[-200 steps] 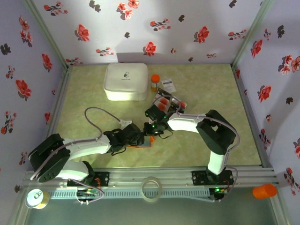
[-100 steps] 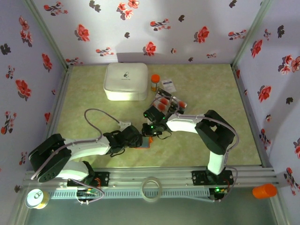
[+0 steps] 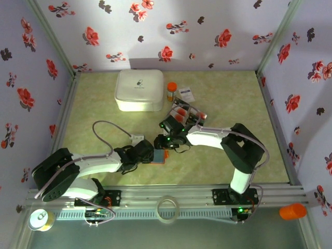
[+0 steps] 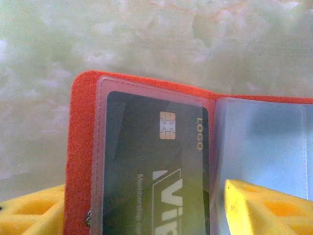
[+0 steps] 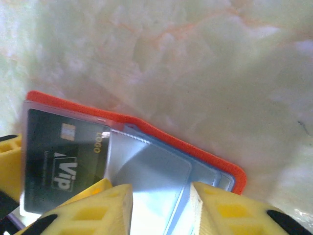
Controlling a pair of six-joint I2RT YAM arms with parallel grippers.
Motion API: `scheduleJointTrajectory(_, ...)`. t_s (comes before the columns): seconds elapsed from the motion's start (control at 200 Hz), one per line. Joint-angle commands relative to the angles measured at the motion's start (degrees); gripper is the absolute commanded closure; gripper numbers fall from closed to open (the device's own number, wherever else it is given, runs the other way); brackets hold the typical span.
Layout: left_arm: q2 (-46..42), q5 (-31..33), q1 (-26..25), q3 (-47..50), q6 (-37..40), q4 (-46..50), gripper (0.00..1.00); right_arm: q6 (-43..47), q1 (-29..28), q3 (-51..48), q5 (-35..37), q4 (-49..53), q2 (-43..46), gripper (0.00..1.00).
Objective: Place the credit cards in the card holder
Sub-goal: Flip over the card slot on the card holder.
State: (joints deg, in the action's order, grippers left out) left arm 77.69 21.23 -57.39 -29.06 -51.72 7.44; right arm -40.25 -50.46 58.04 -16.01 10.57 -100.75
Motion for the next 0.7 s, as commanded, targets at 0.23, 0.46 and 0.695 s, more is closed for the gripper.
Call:
scheduleJointTrajectory(0.23, 1.3, -1.7, -0.8, 1.6, 0.2, -2.4, 0.33, -5.5, 0.3, -3.6, 0.1, -5.2, 1.0, 0.58)
scheduleJointTrajectory(0.46, 1.3, -1.7, -0.8, 1.6, 0.2, -2.5, 0.32, -7.0, 0.3, -3.2, -1.1, -8.2, -1.7, 0.58)
scheduleJointTrajectory(0.695, 1.3, -1.5, -0.8, 2.2, 0.0, -3.1, 0.31, -8.7, 0.3, -3.9, -2.0, -10.3, -3.8, 0.56)
